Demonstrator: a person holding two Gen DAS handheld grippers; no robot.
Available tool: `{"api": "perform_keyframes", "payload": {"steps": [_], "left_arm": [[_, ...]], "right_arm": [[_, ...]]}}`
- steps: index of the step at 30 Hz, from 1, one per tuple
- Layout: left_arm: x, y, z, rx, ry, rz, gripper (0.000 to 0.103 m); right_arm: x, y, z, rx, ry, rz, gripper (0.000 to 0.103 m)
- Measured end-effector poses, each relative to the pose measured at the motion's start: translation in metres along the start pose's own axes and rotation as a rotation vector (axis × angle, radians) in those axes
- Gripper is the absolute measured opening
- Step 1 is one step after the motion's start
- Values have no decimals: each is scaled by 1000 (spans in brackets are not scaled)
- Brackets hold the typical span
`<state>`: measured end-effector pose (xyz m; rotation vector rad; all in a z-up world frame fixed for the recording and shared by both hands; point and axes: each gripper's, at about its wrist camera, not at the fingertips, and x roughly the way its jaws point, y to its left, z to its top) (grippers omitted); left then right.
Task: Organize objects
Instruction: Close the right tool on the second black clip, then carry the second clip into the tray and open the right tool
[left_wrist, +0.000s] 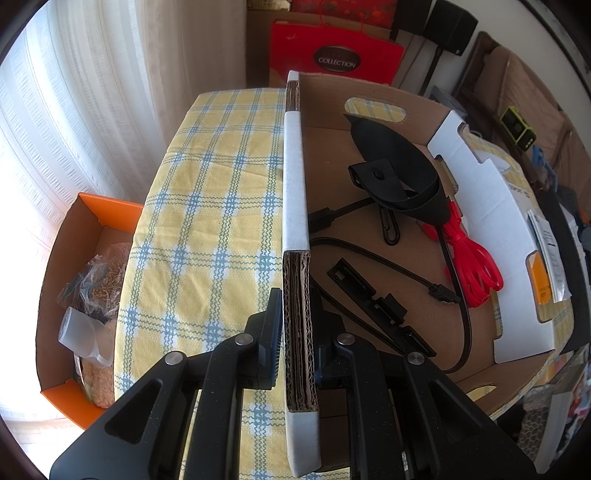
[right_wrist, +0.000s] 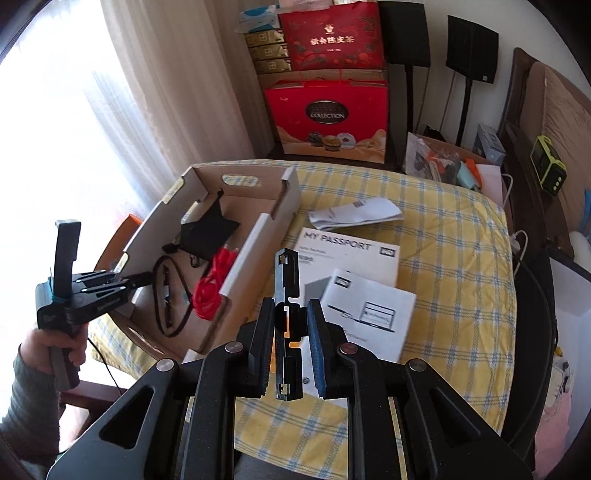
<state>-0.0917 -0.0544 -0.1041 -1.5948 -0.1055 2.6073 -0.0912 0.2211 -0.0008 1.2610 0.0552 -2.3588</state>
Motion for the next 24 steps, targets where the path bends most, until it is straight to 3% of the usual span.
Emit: {"api": "perform_keyframes", "payload": {"steps": [16,24], "left_arm": [[1,1,0,-2,0,-1,12],[1,1,0,-4,0,-2,12]], "right_arm": [[70,92,23,-91,71,159,17],[101,117,21,-125,111,170,17]]}}
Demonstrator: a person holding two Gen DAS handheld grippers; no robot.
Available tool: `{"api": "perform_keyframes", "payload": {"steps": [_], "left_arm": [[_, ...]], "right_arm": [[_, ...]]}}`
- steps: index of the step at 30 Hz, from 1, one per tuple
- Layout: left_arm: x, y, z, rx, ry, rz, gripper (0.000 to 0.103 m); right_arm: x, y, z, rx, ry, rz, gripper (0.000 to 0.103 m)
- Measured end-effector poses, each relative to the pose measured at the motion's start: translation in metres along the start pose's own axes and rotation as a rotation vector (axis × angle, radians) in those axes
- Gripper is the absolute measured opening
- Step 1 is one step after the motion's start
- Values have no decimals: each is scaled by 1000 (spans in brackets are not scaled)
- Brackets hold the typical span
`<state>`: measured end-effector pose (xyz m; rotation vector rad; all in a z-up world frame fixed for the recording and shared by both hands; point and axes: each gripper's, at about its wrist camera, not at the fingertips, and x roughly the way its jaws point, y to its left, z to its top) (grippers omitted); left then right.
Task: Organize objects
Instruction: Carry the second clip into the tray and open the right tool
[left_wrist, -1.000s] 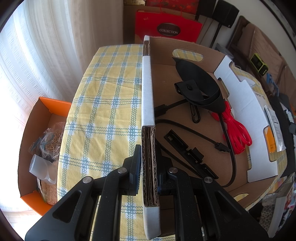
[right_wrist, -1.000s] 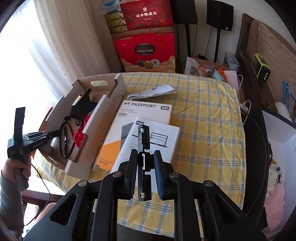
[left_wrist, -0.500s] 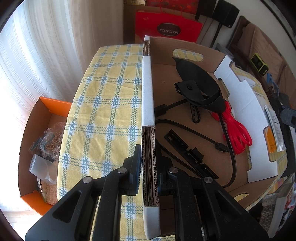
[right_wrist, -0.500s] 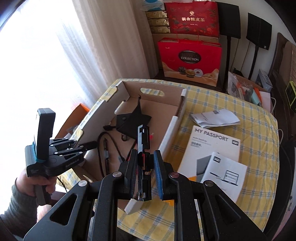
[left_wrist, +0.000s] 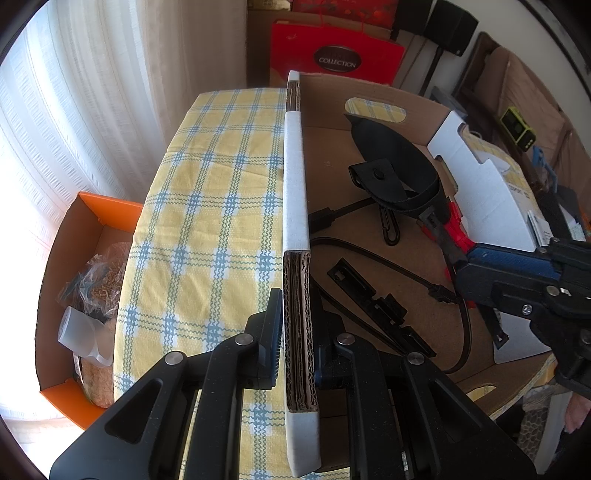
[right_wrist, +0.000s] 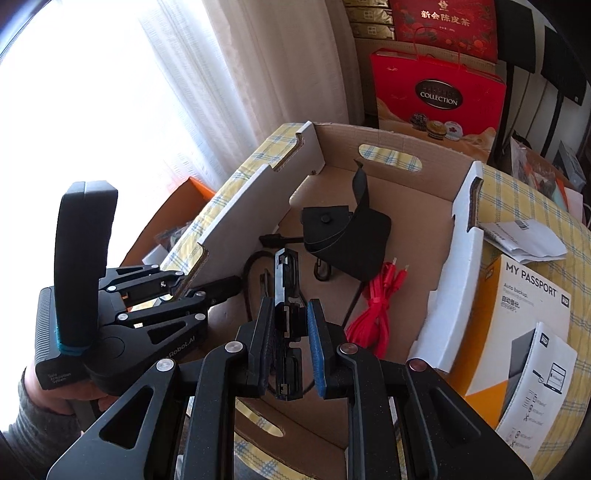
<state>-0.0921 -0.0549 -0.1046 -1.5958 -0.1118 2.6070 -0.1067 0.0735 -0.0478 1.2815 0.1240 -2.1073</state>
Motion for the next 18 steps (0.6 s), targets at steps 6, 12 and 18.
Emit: {"api": "perform_keyframes", "payload": {"steps": [6,12,18], "left_arm": [[0,0,0,-1,0,-1,12],[0,0,0,-1,0,-1,12],[0,0,0,-2,0,-1,12]], "right_arm": [[14,1,1,-15,25,-22,20],[-2,-6,-1,0,-3,-34,21],[-36,-21,-3,25,-51,-62,21]]}}
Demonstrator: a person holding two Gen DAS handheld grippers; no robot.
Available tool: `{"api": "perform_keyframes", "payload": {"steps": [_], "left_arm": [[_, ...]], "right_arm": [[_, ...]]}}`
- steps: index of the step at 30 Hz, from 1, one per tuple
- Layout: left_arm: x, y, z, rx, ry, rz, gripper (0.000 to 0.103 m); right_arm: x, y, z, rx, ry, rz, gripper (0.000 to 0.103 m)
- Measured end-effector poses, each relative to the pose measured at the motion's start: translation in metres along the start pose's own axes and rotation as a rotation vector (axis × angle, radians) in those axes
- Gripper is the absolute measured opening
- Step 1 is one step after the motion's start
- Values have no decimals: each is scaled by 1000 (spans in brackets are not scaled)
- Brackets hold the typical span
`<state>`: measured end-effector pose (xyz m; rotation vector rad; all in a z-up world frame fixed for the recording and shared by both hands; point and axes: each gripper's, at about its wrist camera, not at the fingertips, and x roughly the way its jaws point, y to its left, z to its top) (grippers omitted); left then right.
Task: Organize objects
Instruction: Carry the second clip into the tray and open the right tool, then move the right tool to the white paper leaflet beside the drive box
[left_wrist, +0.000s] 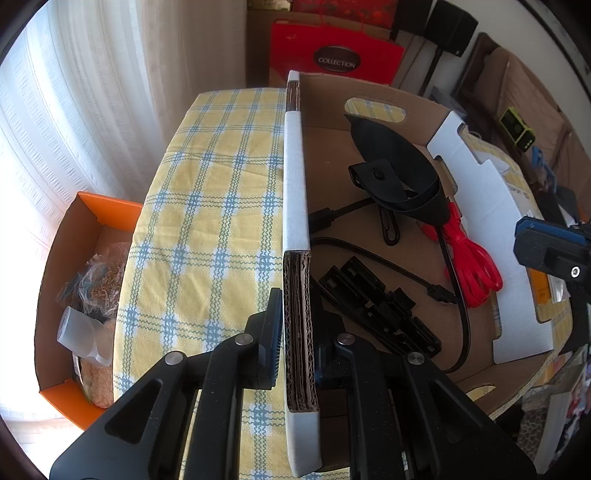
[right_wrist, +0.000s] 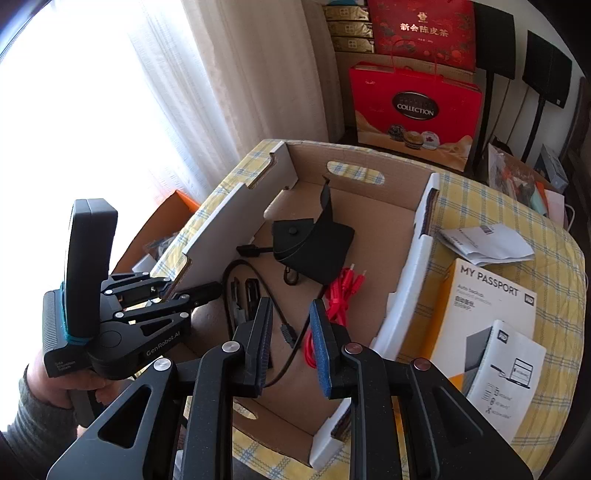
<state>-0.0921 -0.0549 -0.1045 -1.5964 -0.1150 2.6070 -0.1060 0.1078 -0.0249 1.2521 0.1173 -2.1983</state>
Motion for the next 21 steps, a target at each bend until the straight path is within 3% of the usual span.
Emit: {"api": "perform_keyframes", "payload": {"steps": [21], "left_arm": [[-1,0,0,-1,1,2,12]], "right_arm": [[-57,-62,-7,88,-68,-103,47]]}}
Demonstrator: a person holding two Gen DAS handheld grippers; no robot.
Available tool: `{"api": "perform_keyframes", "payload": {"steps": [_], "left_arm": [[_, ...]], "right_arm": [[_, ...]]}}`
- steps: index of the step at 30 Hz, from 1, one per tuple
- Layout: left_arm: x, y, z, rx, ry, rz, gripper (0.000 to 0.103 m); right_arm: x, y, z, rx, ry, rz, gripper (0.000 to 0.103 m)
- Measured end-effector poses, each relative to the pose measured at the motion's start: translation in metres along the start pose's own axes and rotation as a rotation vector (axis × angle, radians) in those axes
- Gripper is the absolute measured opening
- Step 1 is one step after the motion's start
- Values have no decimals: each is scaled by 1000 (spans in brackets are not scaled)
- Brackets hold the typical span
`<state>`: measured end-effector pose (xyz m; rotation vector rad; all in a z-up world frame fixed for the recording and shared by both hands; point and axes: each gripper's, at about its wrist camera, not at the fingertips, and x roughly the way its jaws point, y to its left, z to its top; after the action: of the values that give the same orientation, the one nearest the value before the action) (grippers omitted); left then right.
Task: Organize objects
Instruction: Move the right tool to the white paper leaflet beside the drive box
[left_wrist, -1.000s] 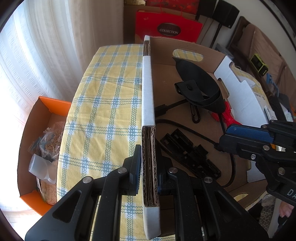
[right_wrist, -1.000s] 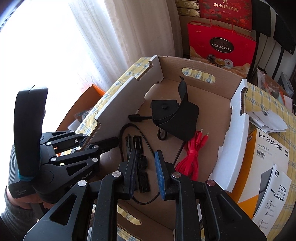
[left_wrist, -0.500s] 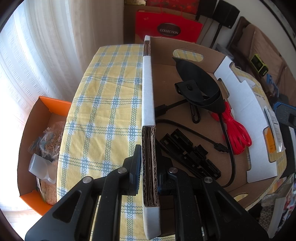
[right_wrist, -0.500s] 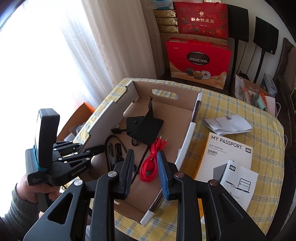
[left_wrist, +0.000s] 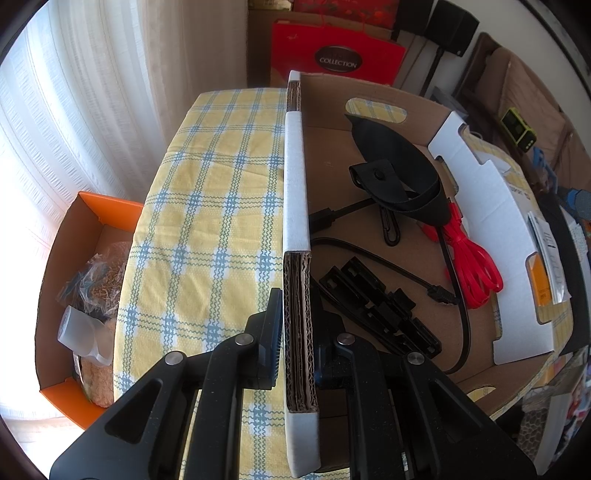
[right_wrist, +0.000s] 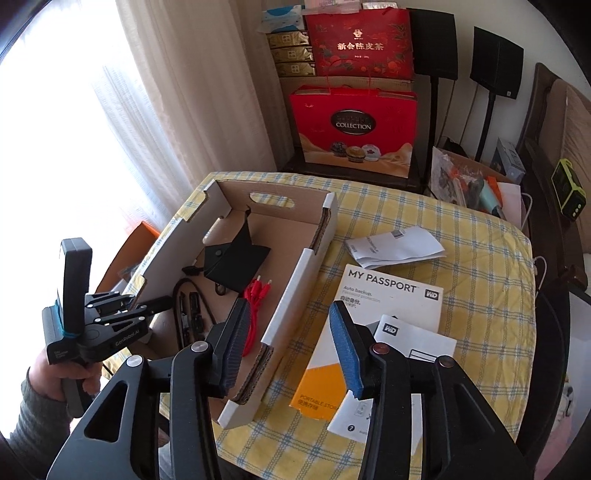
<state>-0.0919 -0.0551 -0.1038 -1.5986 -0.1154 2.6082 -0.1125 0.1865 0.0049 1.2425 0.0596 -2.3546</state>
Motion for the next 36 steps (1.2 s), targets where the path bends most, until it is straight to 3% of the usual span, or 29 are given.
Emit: {"api": "perform_keyframes", "payload": {"steps": [3,7,8,22,32,36], "left_arm": [[0,0,0,-2,0,-1,12],[0,1,0,-8,1,-9,12],[0,1,0,-9,1,-12,12],[0,2,0,-6,-1,-15,12],[0,3,0,3,-3,-20,13],[0,3,1,2,-2,-25,13]], "right_arm": [[-3,-14,1,21,-4,-21,55],[-8,-38,3,81,-24,-42,84],[-10,-45,3,98,-31,-46,85],[8,-115,7,289,-5,-32,81],[53,-156,22,452,28,2,57],[73,-167,26,513,55,35,57]]}}
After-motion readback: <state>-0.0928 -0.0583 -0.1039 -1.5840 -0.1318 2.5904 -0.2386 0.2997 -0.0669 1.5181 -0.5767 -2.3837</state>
